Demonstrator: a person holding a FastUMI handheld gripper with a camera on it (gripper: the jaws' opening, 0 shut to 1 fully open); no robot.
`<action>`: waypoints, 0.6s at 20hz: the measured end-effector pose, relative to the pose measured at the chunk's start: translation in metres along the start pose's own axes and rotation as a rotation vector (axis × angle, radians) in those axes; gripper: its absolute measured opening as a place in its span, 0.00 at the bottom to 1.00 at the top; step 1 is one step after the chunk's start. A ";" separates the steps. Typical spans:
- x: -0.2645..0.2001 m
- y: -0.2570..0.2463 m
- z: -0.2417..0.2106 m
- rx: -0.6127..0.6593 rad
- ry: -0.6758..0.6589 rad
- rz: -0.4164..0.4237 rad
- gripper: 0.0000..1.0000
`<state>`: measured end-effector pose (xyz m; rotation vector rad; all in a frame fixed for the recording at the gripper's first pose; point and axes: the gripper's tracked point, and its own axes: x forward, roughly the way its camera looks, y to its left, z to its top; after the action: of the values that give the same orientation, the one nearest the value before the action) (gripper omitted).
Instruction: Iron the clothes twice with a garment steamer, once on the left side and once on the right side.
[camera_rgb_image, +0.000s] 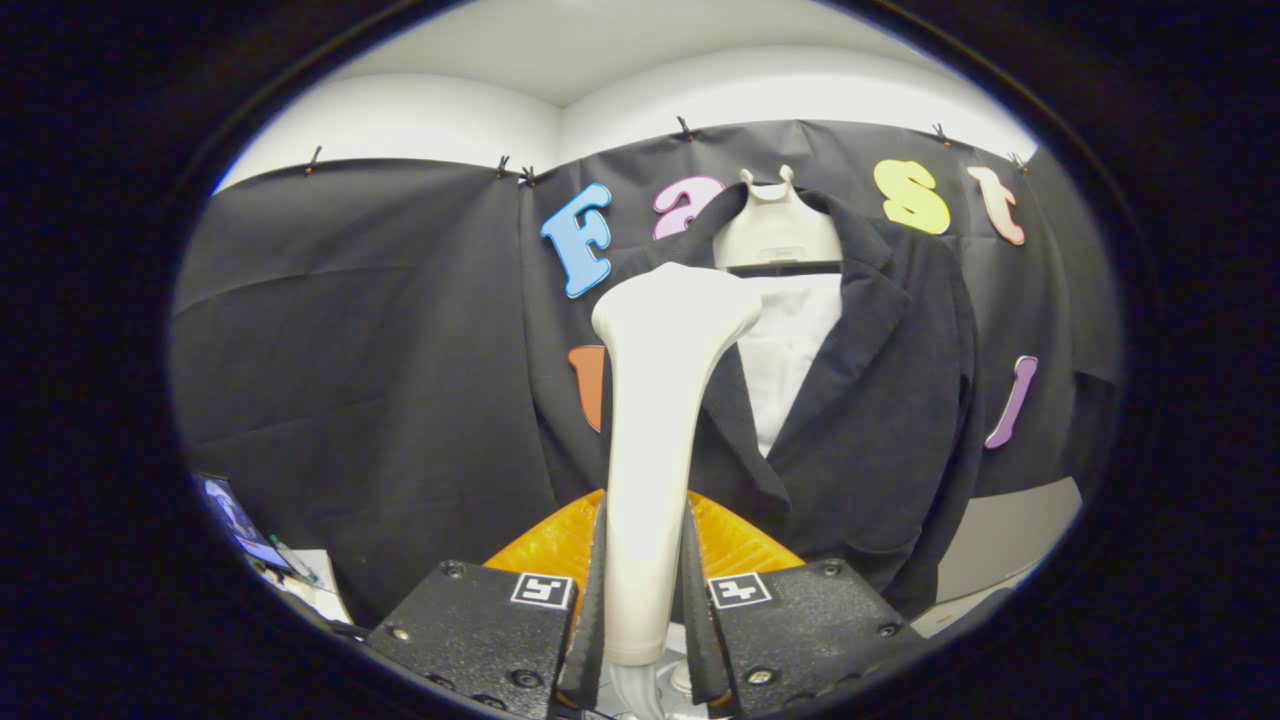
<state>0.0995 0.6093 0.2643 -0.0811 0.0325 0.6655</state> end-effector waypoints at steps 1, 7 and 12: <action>0.008 0.004 0.003 -0.006 -0.003 0.000 0.36; 0.039 0.004 -0.008 -0.026 0.046 -0.032 0.36; 0.060 -0.006 -0.037 -0.018 0.116 -0.049 0.36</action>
<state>0.1498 0.6382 0.2242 -0.1370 0.1355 0.6121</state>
